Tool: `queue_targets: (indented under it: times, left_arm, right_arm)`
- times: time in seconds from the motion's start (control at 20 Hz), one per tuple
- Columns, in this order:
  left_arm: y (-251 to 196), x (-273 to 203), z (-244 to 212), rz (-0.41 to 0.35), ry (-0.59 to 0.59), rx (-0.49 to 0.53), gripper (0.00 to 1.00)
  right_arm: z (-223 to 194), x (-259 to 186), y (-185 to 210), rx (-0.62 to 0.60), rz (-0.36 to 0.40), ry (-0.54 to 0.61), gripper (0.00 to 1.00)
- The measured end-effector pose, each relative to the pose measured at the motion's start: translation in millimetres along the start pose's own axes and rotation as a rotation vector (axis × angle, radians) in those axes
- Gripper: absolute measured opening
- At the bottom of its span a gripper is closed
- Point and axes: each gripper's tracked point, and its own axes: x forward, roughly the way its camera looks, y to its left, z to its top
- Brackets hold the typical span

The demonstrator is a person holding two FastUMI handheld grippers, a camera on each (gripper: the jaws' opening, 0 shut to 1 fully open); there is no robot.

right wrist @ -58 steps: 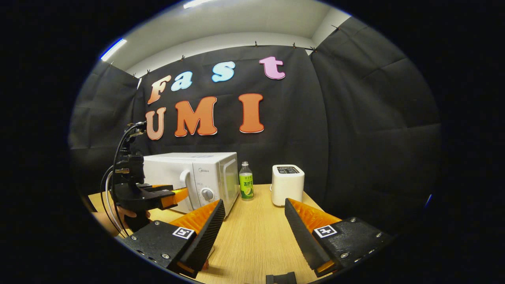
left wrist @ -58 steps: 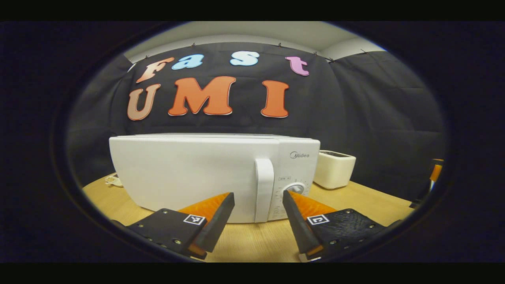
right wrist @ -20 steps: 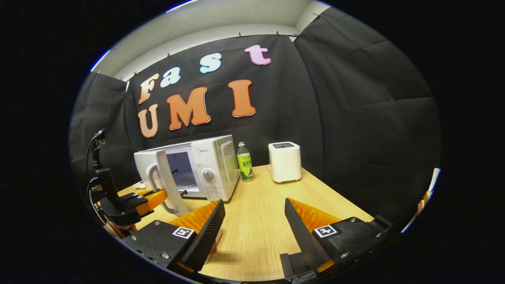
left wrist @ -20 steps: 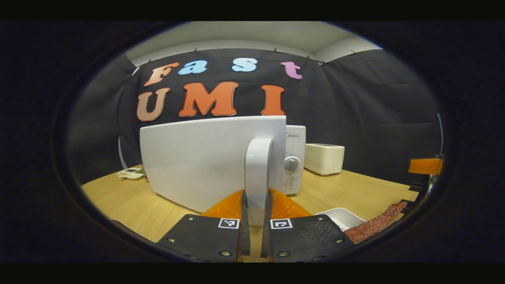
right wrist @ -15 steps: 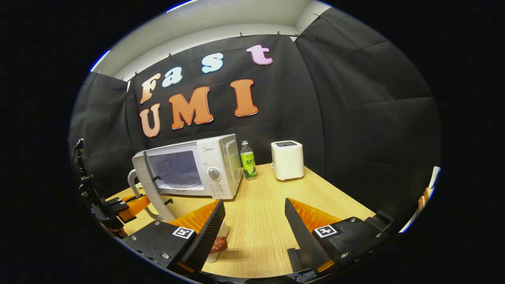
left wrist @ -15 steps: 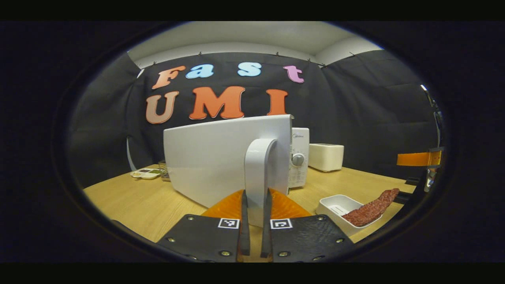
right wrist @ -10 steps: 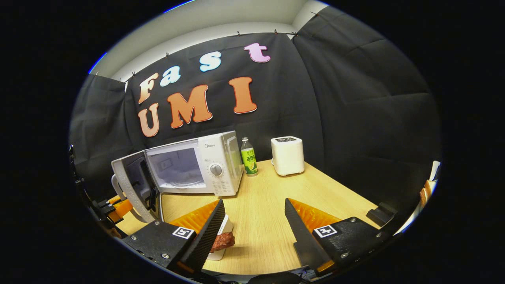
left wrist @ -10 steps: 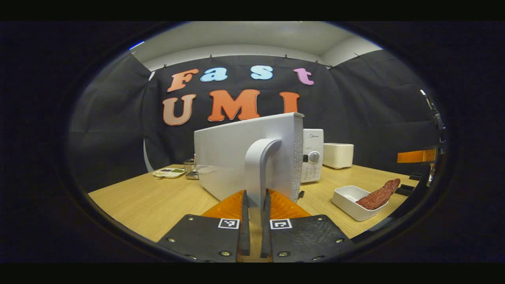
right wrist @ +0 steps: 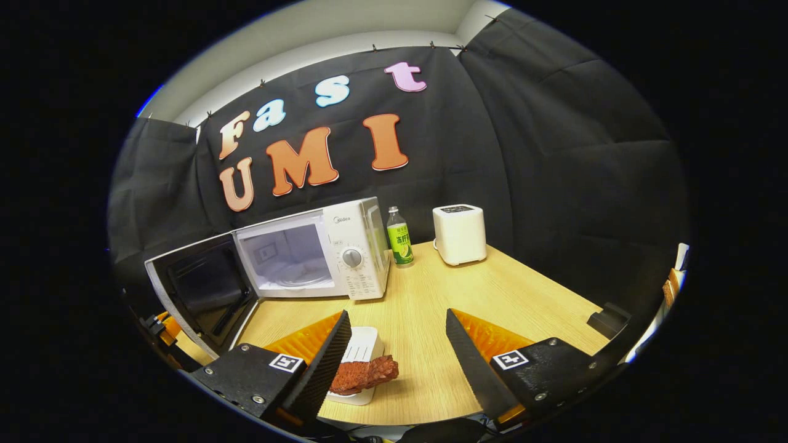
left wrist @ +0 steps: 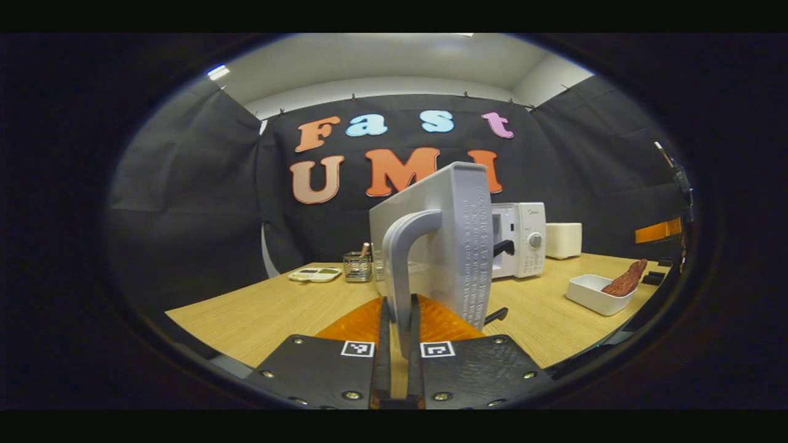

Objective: Open the microwave oven with the left hand, put the food in, and close the microwave oven.

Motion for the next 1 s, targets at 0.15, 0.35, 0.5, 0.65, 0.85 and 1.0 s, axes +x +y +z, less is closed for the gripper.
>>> queue_targets:
  times: [0.15, 0.35, 0.5, 0.65, 0.85, 1.0]
  left_arm:
    - [17, -3, -3, -0.014, 0.008, -0.020, 0.12]
    - [33, -4, -2, -0.069, 0.007, -0.007, 0.12]
    - [53, -4, -2, -0.072, 0.007, -0.026, 0.17]
    - [68, -9, -3, -0.067, 0.022, -0.043, 0.30]
    - [87, -21, 1, -0.028, 0.014, 0.010, 0.51]
    - [100, -31, 9, 0.004, -0.005, 0.021, 0.53]
  right_arm:
    - [-9, 3, 5, 0.005, -0.003, 0.033, 0.96]
    - [-19, 3, 13, 0.017, -0.003, 0.071, 0.96]
    - [-29, 1, 15, 0.044, -0.011, 0.095, 0.96]
    - [-43, 1, 7, 0.052, -0.050, 0.119, 0.91]
    - [-57, 2, 10, 0.144, -0.048, 0.156, 0.81]
    - [-67, 4, 13, 0.235, -0.031, 0.181, 0.70]
